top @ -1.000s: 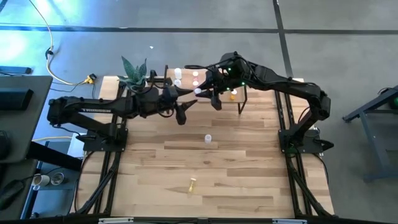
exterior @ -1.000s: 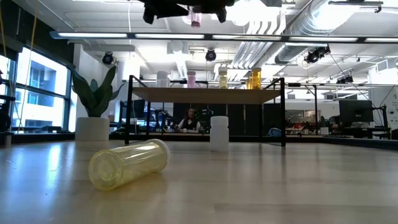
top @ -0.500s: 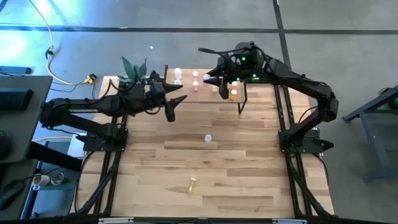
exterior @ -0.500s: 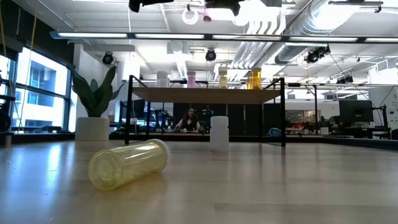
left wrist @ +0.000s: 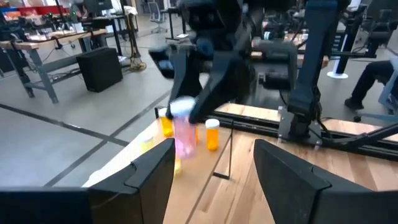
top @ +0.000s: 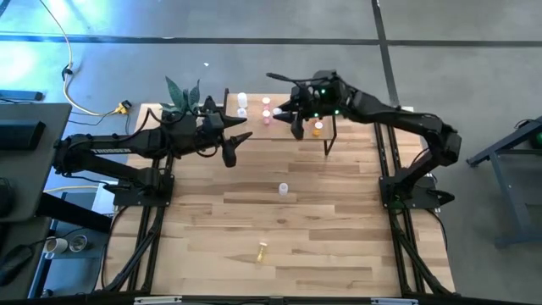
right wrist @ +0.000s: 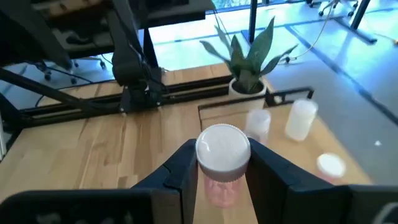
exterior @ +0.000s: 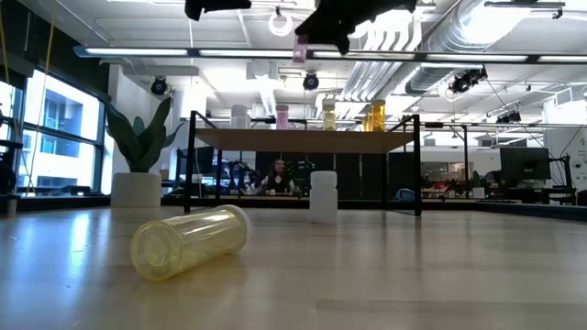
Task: Pick and place medicine bottles onto shelf by color
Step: Put the pink pill bottle aligned with the other pink pill bottles on the shelf
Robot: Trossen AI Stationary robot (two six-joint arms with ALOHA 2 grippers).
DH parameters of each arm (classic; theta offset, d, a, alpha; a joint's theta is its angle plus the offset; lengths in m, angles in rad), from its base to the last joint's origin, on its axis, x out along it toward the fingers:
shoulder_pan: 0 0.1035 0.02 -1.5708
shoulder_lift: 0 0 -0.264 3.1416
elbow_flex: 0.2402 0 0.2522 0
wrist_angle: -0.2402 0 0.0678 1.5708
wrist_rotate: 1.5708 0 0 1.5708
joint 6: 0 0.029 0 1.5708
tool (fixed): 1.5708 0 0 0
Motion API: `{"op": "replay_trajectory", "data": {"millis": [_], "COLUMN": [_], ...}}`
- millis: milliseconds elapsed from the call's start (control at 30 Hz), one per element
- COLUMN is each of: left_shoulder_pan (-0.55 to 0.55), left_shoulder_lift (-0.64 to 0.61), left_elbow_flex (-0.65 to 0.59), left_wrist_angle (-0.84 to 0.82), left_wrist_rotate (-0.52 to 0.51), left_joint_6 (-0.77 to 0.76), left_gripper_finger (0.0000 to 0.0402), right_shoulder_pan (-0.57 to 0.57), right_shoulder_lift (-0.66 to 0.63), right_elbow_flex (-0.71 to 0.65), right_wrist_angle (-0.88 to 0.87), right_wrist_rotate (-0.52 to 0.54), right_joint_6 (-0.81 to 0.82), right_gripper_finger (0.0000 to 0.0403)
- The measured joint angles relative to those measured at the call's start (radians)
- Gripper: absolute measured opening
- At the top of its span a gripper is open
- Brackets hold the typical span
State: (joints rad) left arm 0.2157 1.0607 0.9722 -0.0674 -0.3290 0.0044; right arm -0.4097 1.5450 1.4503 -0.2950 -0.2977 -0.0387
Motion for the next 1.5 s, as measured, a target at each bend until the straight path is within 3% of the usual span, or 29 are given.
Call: {"op": "replay_trajectory", "data": {"millis": [267,867,1500], "left_shoulder_pan": [0.000,0.000,0.000], "left_shoulder_lift": [0.000,0.000,0.001], "left_elbow_flex": [0.000,0.000,0.000], "left_wrist_angle": [-0.004,-0.004,-0.004], "left_wrist_rotate": [0.000,0.000,-0.023], "left_joint_6": [0.000,0.018,0.026], "left_gripper_finger": [0.0209,0.0207,0.0209], "right_shoulder_pan": [0.024,0.046,0.052], "right_shoulder_lift": [0.012,0.140,0.173], "right_elbow_flex": [-0.174,-0.156,-0.073], "right_wrist_angle": [0.263,0.280,0.204], "right_wrist_rotate": [0.035,0.084,0.135], "right_joint_6": [0.040,0.032,-0.004], "right_gripper_finger": [0.0101,0.0101,0.0101]}}
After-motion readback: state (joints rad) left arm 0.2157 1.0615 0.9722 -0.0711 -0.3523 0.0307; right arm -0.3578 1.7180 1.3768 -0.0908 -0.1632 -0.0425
